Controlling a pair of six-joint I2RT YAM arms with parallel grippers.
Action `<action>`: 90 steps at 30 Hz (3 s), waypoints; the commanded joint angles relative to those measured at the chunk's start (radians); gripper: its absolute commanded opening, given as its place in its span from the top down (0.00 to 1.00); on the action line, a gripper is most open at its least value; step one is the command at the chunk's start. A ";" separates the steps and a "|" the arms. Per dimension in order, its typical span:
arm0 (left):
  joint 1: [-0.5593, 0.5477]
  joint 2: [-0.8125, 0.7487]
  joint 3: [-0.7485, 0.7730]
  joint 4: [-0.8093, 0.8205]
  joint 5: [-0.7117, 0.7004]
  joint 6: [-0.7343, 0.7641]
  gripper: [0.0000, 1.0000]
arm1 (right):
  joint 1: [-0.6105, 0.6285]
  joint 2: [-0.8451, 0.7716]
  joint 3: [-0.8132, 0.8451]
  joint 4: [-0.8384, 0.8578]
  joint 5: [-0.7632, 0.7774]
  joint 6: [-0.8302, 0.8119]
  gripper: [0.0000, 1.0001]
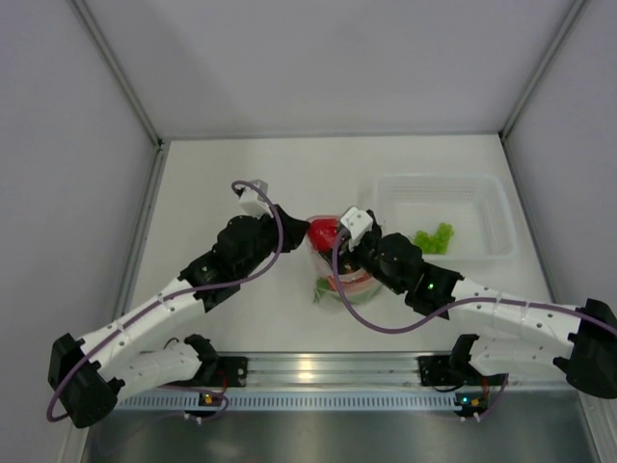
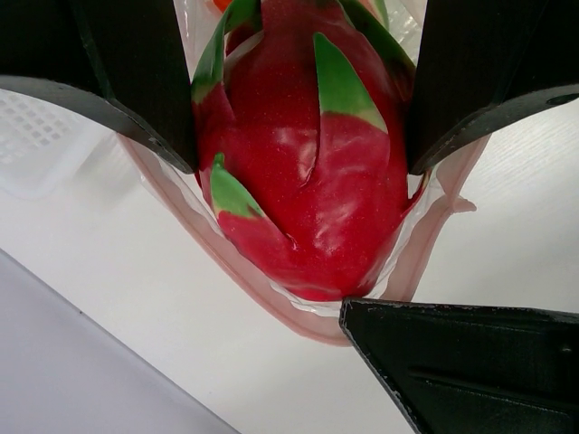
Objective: Open the zip-top bag and remove the fake food
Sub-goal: Pick up the fake fruit from the zipper food storage bag.
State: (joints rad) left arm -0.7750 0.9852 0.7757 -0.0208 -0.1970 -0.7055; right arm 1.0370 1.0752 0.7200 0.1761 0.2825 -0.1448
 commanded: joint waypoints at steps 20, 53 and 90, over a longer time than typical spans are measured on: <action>-0.003 0.036 -0.021 -0.176 -0.306 -0.023 1.00 | 0.012 -0.155 -0.010 0.178 0.087 0.004 1.00; -0.006 -0.060 -0.018 -0.054 0.300 0.138 1.00 | 0.103 0.340 0.535 -0.395 -0.299 -0.236 1.00; -0.004 -0.068 -0.108 -0.323 -0.237 0.097 1.00 | 0.029 -0.086 0.182 -0.198 -0.150 -0.111 1.00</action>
State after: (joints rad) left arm -0.8017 0.8997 0.6804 -0.2283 -0.2584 -0.6231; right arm 1.0935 1.0904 0.8944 -0.1780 0.1909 -0.2752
